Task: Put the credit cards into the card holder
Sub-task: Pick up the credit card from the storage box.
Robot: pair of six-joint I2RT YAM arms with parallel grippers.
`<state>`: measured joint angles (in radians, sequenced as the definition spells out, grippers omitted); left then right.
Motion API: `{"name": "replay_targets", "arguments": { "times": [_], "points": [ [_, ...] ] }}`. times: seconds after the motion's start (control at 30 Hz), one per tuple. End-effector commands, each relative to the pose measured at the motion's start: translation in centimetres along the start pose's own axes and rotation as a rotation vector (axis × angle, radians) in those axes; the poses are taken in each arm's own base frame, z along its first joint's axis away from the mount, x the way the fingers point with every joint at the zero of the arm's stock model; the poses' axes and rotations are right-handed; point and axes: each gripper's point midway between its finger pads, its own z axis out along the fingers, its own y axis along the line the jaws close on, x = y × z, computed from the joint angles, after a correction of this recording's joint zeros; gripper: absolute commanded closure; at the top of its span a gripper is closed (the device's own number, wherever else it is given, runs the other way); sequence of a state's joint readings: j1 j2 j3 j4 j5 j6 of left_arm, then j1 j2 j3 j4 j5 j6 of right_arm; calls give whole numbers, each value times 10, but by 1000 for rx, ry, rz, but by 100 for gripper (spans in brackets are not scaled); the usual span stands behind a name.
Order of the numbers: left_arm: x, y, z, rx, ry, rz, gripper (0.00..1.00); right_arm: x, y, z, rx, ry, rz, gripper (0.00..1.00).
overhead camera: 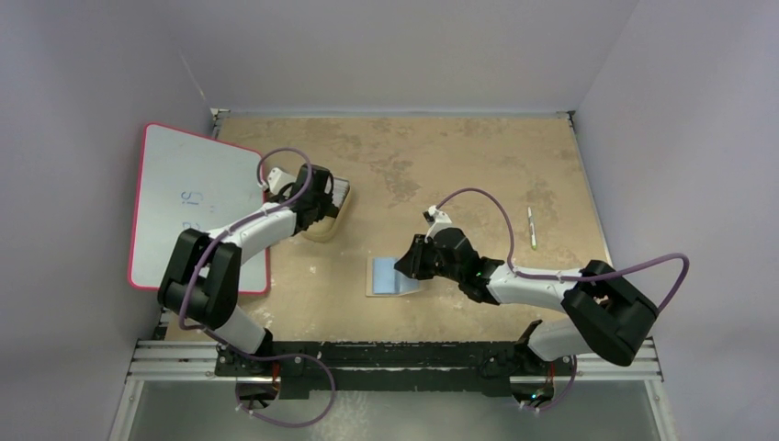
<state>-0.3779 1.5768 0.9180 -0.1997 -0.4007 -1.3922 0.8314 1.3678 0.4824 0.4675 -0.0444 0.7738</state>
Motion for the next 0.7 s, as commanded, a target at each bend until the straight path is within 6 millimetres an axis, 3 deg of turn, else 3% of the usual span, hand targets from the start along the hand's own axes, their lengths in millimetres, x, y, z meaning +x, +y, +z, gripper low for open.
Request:
{"name": "replay_targets", "arguments": {
  "times": [0.0, 0.43, 0.67],
  "points": [
    [-17, -31, -13, 109, -42, -46, 88, -8, 7, 0, -30, -38, -12, 78],
    [-24, -26, -24, 96, -55, -72, 99, -7, 8, 1, -37, -35, -11, 78],
    [-20, -8, -28, 42, -38, -108, 100, -7, 9, 0, -44, -37, -12, 78]
  ]
}}
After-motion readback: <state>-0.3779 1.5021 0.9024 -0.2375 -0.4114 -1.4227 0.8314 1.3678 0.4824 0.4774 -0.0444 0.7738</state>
